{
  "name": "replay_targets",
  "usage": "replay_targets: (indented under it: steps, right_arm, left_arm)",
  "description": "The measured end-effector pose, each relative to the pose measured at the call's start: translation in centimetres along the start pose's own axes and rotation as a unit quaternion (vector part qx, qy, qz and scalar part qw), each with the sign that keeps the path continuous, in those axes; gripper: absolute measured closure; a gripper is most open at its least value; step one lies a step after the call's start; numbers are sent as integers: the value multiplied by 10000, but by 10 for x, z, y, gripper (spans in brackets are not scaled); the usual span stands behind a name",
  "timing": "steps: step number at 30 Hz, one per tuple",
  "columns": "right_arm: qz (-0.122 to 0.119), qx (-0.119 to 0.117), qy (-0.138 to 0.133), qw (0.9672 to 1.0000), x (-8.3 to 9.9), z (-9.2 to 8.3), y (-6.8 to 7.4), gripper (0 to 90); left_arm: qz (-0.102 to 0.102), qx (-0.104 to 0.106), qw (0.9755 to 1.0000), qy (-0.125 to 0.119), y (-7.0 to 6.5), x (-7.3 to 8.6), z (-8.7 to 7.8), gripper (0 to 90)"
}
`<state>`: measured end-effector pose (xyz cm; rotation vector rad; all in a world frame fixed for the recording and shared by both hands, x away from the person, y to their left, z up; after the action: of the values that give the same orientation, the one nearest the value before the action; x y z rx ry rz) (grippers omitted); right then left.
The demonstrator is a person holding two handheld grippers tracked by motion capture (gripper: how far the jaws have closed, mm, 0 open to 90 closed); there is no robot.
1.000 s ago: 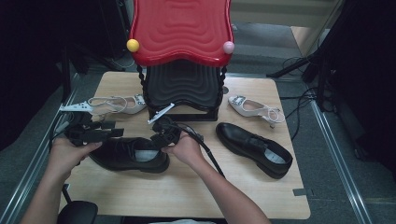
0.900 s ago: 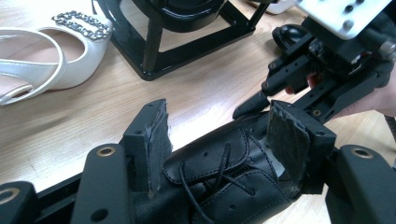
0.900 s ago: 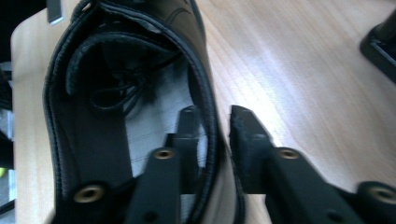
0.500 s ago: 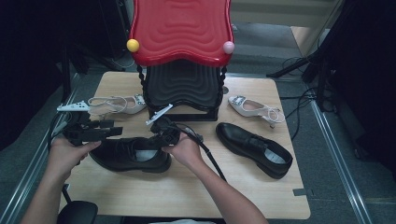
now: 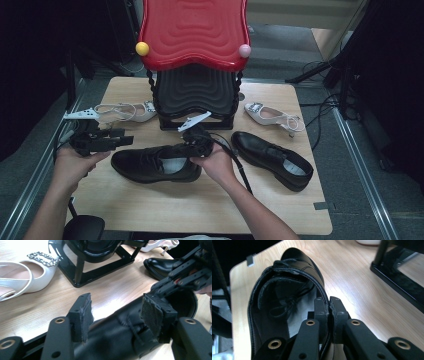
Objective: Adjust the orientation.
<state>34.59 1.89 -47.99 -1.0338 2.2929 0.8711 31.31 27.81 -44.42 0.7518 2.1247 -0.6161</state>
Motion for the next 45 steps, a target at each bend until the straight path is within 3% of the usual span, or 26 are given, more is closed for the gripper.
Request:
replay_targets:
  steps: [9, 17, 20, 27, 33, 38, 40, 45]
  right_arm:
    - [311, 96, -311, 9990, 21, -42, -19, 871]
    - [452, 531, -303, 9971, 45, -70, -37, 869]
    - [543, 639, -277, 9961, 57, -80, -46, 869]
    - [771, 689, -167, 9945, 78, -87, -57, 867]
    - [799, 735, -114, 9940, 91, -87, -61, 862]
    - [790, 782, 56, 9938, 100, -86, -65, 856]
    - [784, 743, 27, 9941, 103, -87, -66, 841]
    - [830, 734, -48, 9938, 101, -96, -65, 732]
  left_arm:
    - [60, 222, 9997, -11, -11, -4, 6, 571]
    - [112, 430, 9990, 73, -23, -5, 19, 644]
    - [88, 494, 9987, 46, -26, -6, 23, 715]
    - [123, 724, 9972, 113, -37, -6, 39, 781]
    - [87, 921, 9949, 400, -45, 3, 57, 843]
    - [90, 936, 9936, 629, -47, 13, 70, 879]
    - [50, 939, 9936, 619, -47, 15, 74, 888]
    - [195, 805, 9952, 527, -52, 15, 72, 887]
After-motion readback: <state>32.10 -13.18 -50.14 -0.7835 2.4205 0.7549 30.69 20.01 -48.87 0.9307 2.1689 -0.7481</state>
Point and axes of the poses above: each handheld gripper's, and its own axes: z roughly forward along the jaws, x roughly out of its underside, y roughly to its left, the point moved 4 cm from there along z, roughly forward along the jaws, and after that the axes turned 11 degrees about z, right-handed, at the moved point
